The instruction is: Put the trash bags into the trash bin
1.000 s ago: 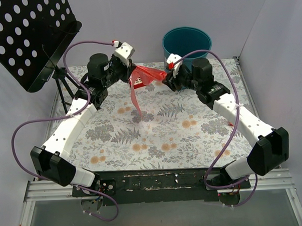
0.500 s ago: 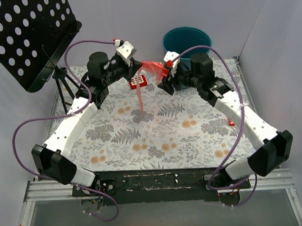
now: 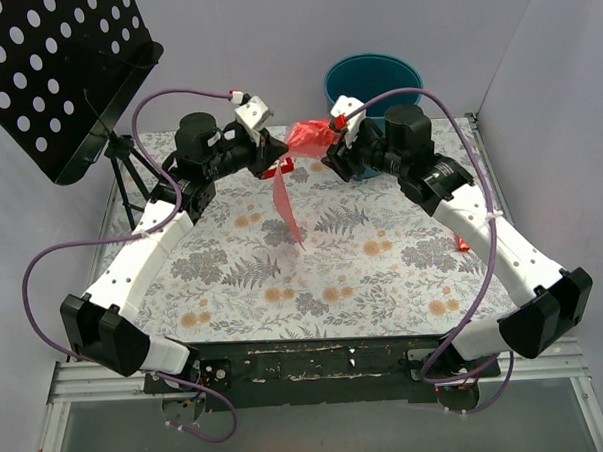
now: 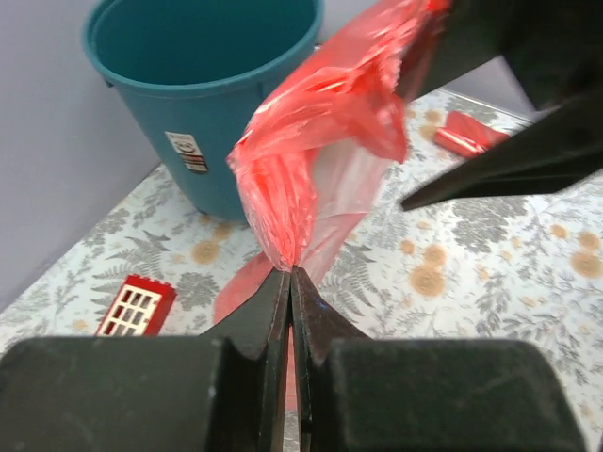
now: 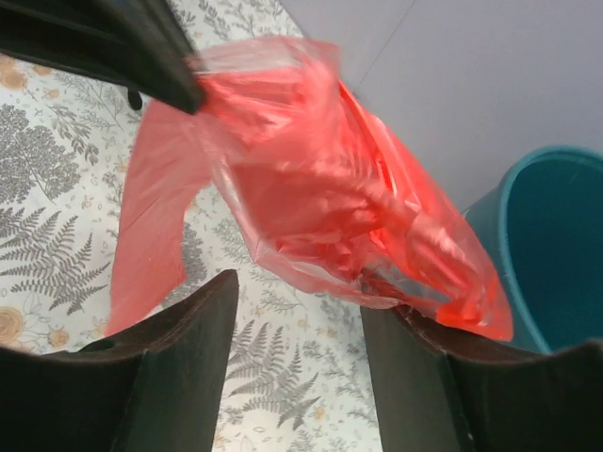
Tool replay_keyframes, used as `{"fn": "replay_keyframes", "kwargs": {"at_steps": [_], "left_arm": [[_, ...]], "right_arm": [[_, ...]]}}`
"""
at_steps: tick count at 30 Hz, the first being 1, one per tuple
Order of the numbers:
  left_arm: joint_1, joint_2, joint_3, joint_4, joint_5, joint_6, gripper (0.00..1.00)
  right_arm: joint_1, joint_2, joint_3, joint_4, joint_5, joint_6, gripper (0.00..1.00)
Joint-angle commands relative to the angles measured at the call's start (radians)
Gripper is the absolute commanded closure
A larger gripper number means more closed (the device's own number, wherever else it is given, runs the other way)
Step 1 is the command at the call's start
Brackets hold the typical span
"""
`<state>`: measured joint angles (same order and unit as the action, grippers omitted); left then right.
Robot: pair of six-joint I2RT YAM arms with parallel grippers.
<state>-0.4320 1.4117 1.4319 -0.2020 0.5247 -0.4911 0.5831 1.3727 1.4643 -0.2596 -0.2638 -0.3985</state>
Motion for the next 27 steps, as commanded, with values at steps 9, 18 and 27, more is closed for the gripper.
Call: {"fn": "replay_keyframes", "kwargs": {"at_steps": [9,18,27], "left_arm": [[-0.002,-0.146,-0.133,-0.016,0.147,-0.03,1.0],[-0.004,-0.151,-0.129,-0.094,0.037,0.071,0.49],[-0.005,-0.14,-0.134,0.03,-0.091,0.163,0.35]], "right_arm": [[-0.052,0.057,0.01,0.132,-0.129,0.231,0.99],[-0.069,0.068,0.031,0.151,-0.189,0.254,0.99],[-0.069,0.046,0.002,0.117,-0.21,0.211,0.99]]}}
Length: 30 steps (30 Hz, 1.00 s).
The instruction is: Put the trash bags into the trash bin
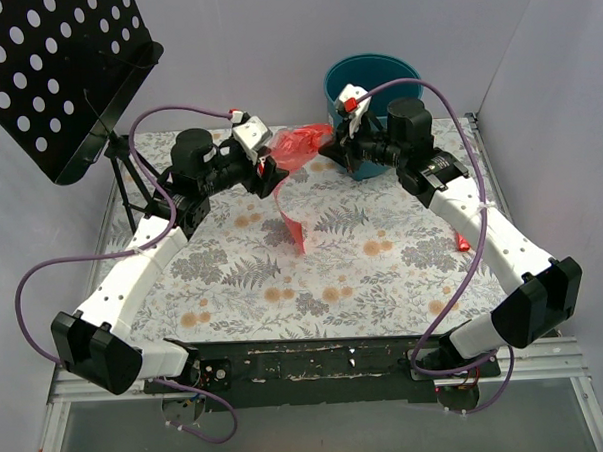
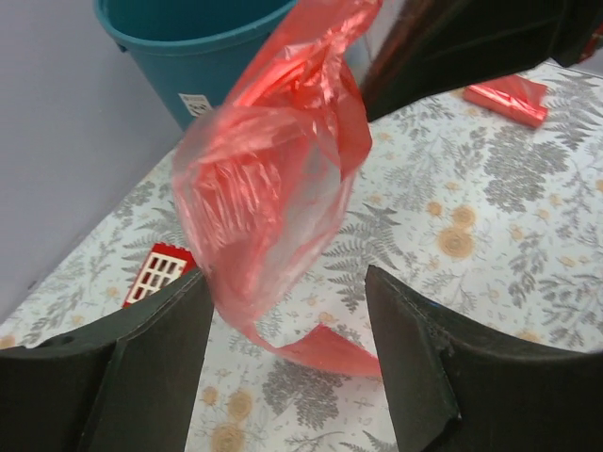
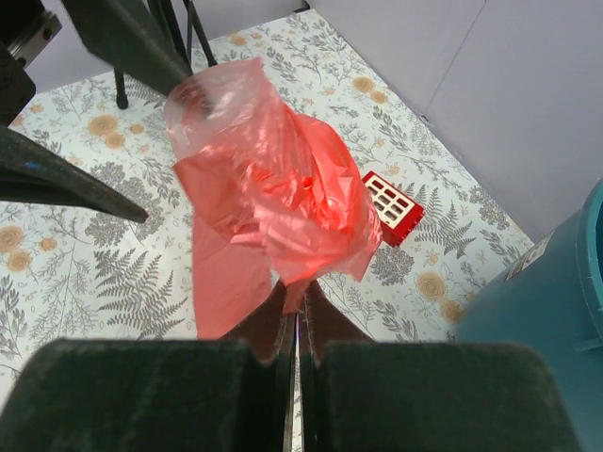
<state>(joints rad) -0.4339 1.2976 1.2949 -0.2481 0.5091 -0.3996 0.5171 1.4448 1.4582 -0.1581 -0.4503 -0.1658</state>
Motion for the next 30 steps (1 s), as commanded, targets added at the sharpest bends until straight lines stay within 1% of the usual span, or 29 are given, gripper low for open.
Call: {"fn": "replay_keyframes", "kwargs": {"at_steps": [1,4,6,7,9,11,14,16,19,22,24,25,26,28,30], "left_arm": [[-0.003,-0.026,0.007,0.084,-0.08,0.097,0.34],[-0.003,-0.027,0.023,0.069,-0.061,0.194,0.28],[-0.003,-0.038,0.03,0.023,-0.005,0.266,0.24],[-0.003,-0.046,0.035,-0.006,0.029,0.33,0.22],[-0.003,-0.058,0.02,-0.008,0.048,0.386,0.18],[-0.005,-0.046,0.007,-0.007,0.065,0.455,0.19],[-0.026,-0.002,0.009,0.036,0.066,0.498,0.2],[-0.046,0.026,0.021,0.087,0.059,0.493,0.25],[-0.077,0.045,0.032,0.099,0.071,0.534,0.31],[-0.109,0.037,0.009,0.101,0.078,0.614,0.43],[-0.138,0.026,-0.011,0.124,0.053,0.654,0.59],[-0.15,0.022,-0.02,0.147,0.022,0.657,0.71],[-0.157,0.017,-0.028,0.179,-0.01,0.65,0.78],[-0.161,0.008,-0.042,0.272,-0.078,0.612,0.85],[-0.161,0.011,-0.039,0.341,-0.166,0.564,0.91]], "right_arm": [[-0.003,-0.029,0.007,0.011,-0.024,-0.026,0.99],[-0.002,-0.038,-0.004,0.009,-0.015,-0.034,0.99],[-0.003,-0.04,-0.009,0.009,-0.011,-0.037,0.99],[-0.003,-0.04,-0.009,0.011,-0.011,-0.038,0.99],[-0.003,-0.04,-0.009,0.011,-0.017,-0.04,0.99],[-0.003,-0.04,-0.01,0.009,-0.027,-0.038,0.99],[-0.003,-0.047,-0.015,0.003,-0.033,-0.035,0.99],[-0.003,-0.052,-0.016,-0.011,-0.03,-0.035,0.99],[-0.002,-0.058,-0.018,-0.018,-0.03,-0.037,0.99],[-0.002,-0.064,-0.025,-0.018,-0.027,-0.031,0.99],[-0.003,-0.067,-0.029,-0.021,-0.025,-0.031,0.99],[-0.003,-0.069,-0.03,-0.024,-0.024,-0.029,0.99],[-0.003,-0.07,-0.033,-0.03,-0.015,-0.031,0.99],[-0.009,-0.076,-0.045,-0.037,0.027,-0.034,0.99],[-0.044,-0.084,-0.062,-0.04,0.042,-0.012,0.99]]}}
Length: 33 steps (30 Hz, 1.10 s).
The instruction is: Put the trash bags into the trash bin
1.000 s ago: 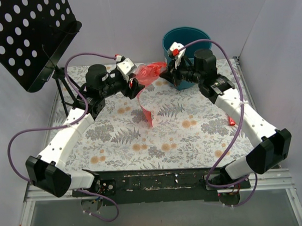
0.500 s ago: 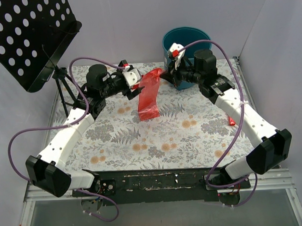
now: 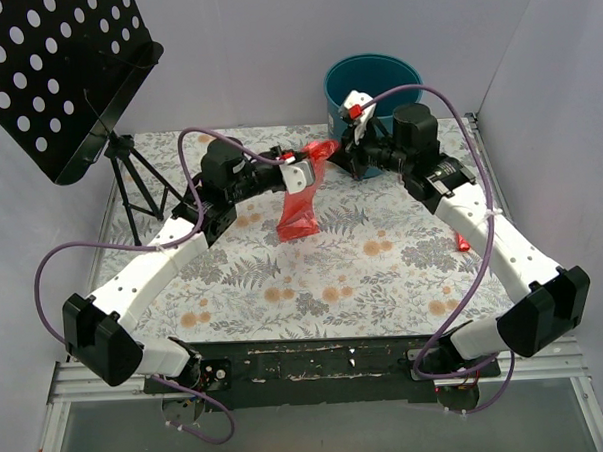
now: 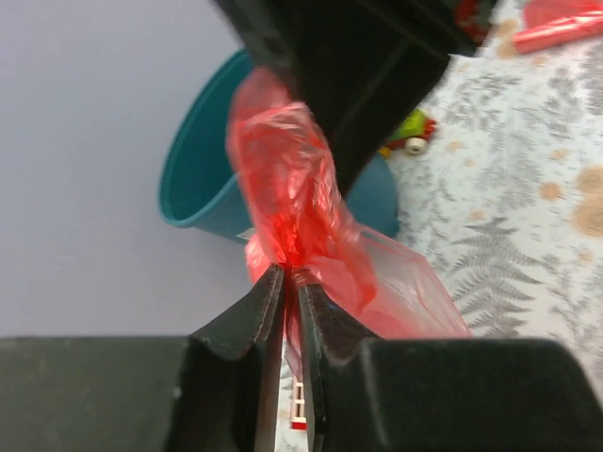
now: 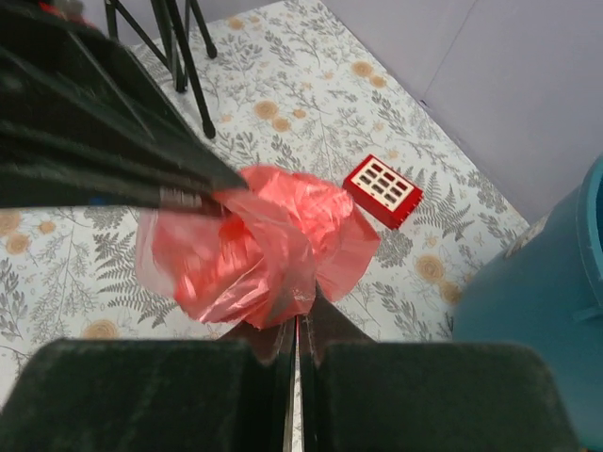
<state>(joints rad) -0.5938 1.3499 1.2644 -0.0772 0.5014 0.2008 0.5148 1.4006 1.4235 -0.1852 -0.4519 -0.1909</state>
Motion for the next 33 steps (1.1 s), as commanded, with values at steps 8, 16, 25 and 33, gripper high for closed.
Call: {"fn": "replay_keyframes", "kwargs": {"at_steps": [8,16,25,33], "left_arm": [[0.02,0.005,0.053,0.2,-0.4,-0.165,0.94],[0.028,-0.032,0.007,0.032,-0.129,-0.132,0.57],[-0.058,0.041,0.098,0.008,0.066,-0.301,0.58],[-0.098,0.075,0.116,0.025,0.163,-0.268,0.66]], "right_arm": [[-0.17,-0.052,-0.051,-0.013,0.044,0.113,0.99],[-0.203,-0.083,-0.075,0.009,-0.05,0.122,0.99],[-0.202,-0.089,-0.072,0.0,-0.031,0.13,0.99],[-0.203,-0.089,-0.071,0.001,-0.019,0.136,0.99]]}}
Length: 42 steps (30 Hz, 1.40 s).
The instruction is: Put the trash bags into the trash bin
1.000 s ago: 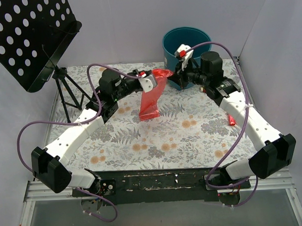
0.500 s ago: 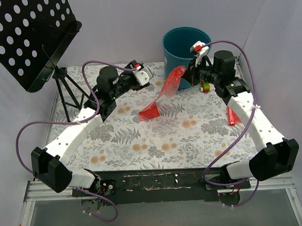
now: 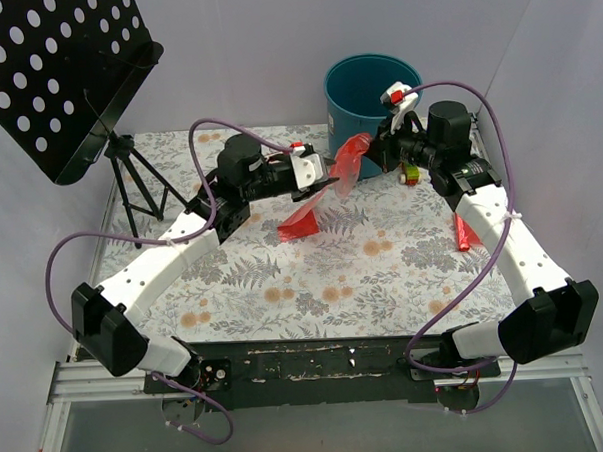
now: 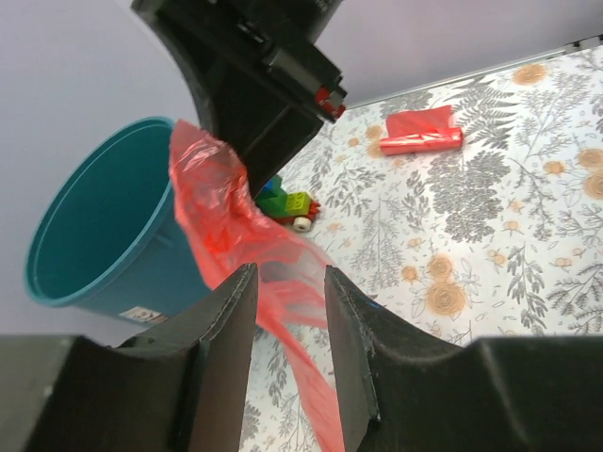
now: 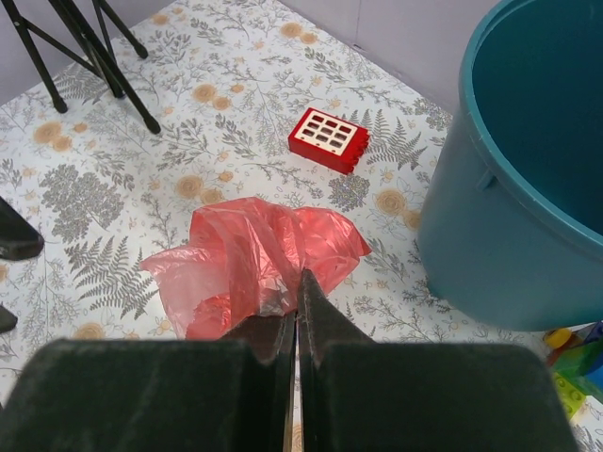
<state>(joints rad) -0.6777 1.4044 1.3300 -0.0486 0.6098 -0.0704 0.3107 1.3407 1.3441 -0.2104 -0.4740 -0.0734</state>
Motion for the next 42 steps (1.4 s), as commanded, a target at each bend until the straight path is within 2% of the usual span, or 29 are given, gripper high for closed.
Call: {"fn": "replay_keyframes", "kwargs": {"at_steps": [1,8,14,17,21,25,26,29,31,36,42], "left_arm": [[-0.017,0.031,0.061,-0.008,0.044,0.021,0.64],[-0.023,0.103,0.086,-0.008,0.035,0.222,0.61],[-0.04,0.177,0.127,-0.004,-0.096,0.369,0.63],[-0.043,0.203,0.132,0.03,-0.162,0.397,0.66],[-0.051,0.235,0.135,0.043,-0.238,0.455,0.77],[-0.052,0.249,0.14,0.101,-0.309,0.458,0.98],[-0.054,0.245,0.138,0.108,-0.327,0.46,1.0],[-0.048,0.228,0.13,0.145,-0.395,0.402,1.0],[-0.03,0.212,0.144,0.138,-0.415,0.304,1.0],[0.056,0.18,0.207,0.012,-0.427,0.033,1.0],[0.128,0.146,0.221,-0.073,-0.435,-0.239,1.0]], "right_arm": [[0.002,-0.029,0.007,0.028,0.002,0.02,0.99],[0.001,-0.037,0.007,0.025,-0.003,0.021,0.99],[0.002,-0.046,0.0,0.022,-0.015,0.02,0.99],[0.001,-0.052,-0.011,0.017,-0.023,0.017,0.99],[0.001,-0.057,-0.019,0.009,-0.029,0.009,0.99],[0.001,-0.054,-0.02,0.008,-0.022,0.004,0.99],[0.001,-0.054,-0.022,0.005,-0.011,0.003,0.99],[-0.024,-0.052,-0.028,0.005,0.038,0.01,0.99],[-0.054,-0.049,-0.036,0.0,0.072,0.024,0.99],[-0.142,-0.044,-0.06,0.003,0.092,0.049,0.99],[-0.148,-0.057,-0.077,0.0,0.098,0.026,0.99]]}}
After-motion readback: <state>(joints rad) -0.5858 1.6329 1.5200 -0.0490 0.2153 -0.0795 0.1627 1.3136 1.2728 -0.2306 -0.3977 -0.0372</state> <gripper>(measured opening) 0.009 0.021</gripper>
